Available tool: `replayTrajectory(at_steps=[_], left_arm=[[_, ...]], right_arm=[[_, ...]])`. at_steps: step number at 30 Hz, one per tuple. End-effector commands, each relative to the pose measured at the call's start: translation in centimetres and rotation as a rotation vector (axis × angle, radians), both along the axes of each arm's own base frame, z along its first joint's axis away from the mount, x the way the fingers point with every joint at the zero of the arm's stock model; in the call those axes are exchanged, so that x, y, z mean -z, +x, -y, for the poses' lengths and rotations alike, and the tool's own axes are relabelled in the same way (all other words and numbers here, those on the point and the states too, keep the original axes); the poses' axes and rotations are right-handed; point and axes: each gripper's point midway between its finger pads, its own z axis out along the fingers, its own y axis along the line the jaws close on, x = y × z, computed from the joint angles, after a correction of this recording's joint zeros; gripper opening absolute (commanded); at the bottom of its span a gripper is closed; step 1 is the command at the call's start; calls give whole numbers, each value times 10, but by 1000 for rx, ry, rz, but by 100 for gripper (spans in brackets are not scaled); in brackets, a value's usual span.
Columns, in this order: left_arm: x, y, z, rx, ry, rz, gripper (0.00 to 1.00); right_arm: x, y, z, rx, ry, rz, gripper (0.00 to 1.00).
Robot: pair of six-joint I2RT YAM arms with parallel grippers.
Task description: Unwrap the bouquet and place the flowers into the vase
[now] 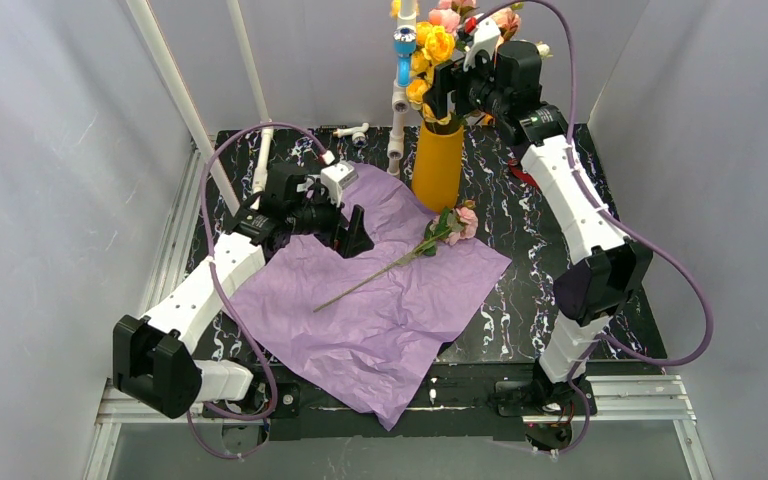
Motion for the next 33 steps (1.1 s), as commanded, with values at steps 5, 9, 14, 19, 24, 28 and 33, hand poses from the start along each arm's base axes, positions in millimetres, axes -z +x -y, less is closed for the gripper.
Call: replayTrajectory(at_steps=[5, 9, 14, 19, 24, 28, 33], left_arm=[[17, -16, 8, 257, 85, 113, 98], [44, -22, 12, 356, 226, 161, 89], [69, -27, 30, 466, 361, 212, 81], [90, -17, 53, 485, 453, 205, 71], [104, 4, 78, 450, 500, 220, 60], [122, 18, 89, 426, 544, 196, 54], [144, 28, 96, 392, 570, 147, 54]], right_arm=[[-62, -35, 13, 24, 105, 99, 97], [-94, -62, 17, -8, 145, 173, 98], [-116, -94, 24, -42, 166, 229, 98], [-123, -125, 36, -38, 177, 233, 98], [-101, -152, 51, -8, 171, 164, 98], [-86, -170, 62, 17, 159, 125, 98], [-73, -183, 81, 67, 108, 108, 98]])
